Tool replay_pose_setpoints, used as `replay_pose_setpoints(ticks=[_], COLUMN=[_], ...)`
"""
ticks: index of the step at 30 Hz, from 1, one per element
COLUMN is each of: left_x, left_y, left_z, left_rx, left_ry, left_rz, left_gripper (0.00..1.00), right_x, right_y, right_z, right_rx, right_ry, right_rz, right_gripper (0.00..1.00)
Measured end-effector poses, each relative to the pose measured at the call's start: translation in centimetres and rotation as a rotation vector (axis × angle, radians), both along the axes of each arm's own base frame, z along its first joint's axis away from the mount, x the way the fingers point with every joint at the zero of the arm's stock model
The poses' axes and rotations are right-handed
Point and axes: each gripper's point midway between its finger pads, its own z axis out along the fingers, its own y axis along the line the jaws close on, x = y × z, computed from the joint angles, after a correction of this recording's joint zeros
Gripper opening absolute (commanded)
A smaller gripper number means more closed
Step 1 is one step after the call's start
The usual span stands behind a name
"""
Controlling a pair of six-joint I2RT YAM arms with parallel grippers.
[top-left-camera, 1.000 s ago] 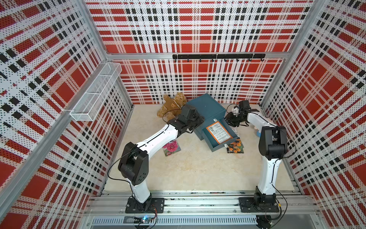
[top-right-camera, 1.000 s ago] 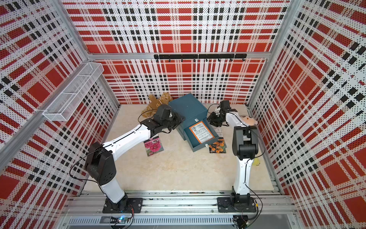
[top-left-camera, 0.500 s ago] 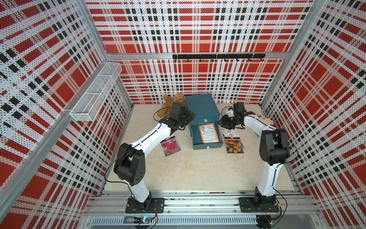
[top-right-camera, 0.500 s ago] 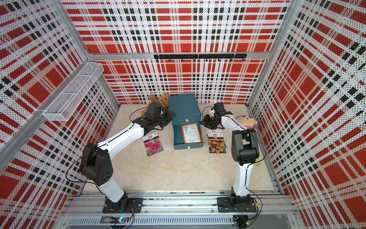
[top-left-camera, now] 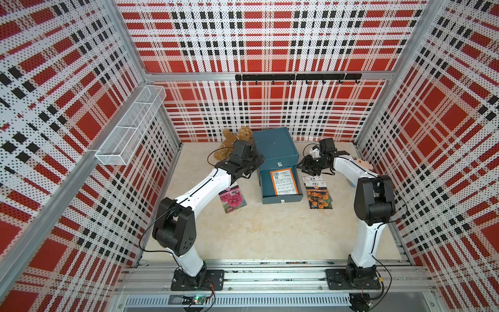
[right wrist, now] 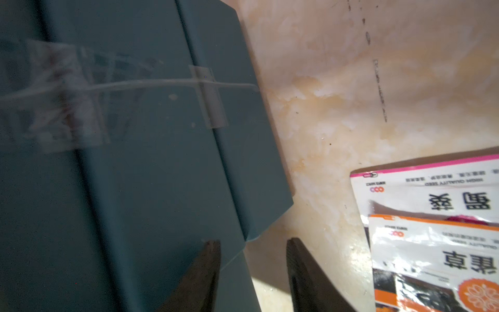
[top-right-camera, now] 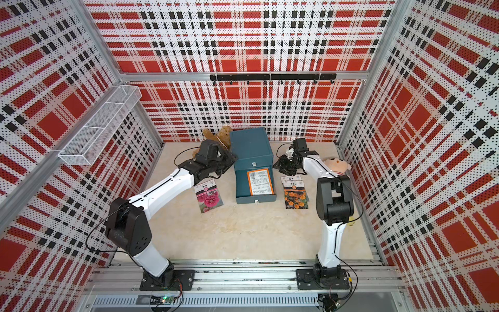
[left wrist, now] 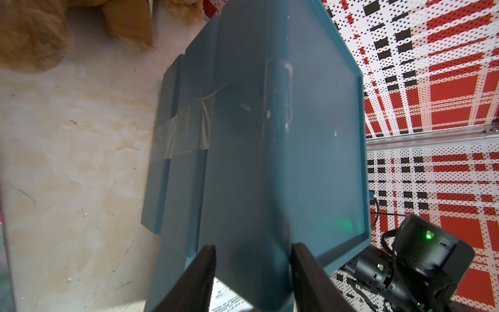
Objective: Take the seed bags out of the drawer
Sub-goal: Adjust the storage box at the center of the board, then adjust the drawer in the storage box.
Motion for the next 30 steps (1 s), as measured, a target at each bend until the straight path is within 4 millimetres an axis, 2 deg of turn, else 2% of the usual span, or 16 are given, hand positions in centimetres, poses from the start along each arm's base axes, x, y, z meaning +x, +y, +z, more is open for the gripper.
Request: replay_pose_setpoints(ticks=[6, 11, 18, 24, 27, 30], left_x=[-1.3, -2.9, -5.8, -8.4, -9.0, -9.1], left_y=[1.3, 2.2, 2.6, 2.1, 2.2, 2.2], left_z=[0.7, 0.7, 0.9, -0.8, -1.9, -2.1], left_rx=[0.012, 0.021, 0.027, 0.033, 0.041, 0.040], left_ry=[0.014, 0.027, 0.037, 0.079, 0.105, 0.116], left_rz=[0.014, 0.018, 0.015, 0.004, 0.007, 0.011], left_gripper=[0.51, 0.51, 0.50, 0.49, 0.49, 0.48], right_x=[0.2, -1.0, -5.9, -11.0, -13.8, -16.6], right_y=[-2.6, -3.1, -3.8, -4.0, -3.6, -3.1], right_z=[1.5, 3.8, 6.0, 7.6, 8.0, 7.6], right_rx=[-0.009, -0.026, -0.074, -0.084, -0.073, -0.067], right_ry=[-0.027, -0.073, -0.127, -0.187, -0.210, -0.218], right_rz=[-0.040, -0.030, -0.002, 0.031, 0.058, 0.090], right_gripper=[0.48, 0.47, 0.45, 0.30, 0.19, 0.11])
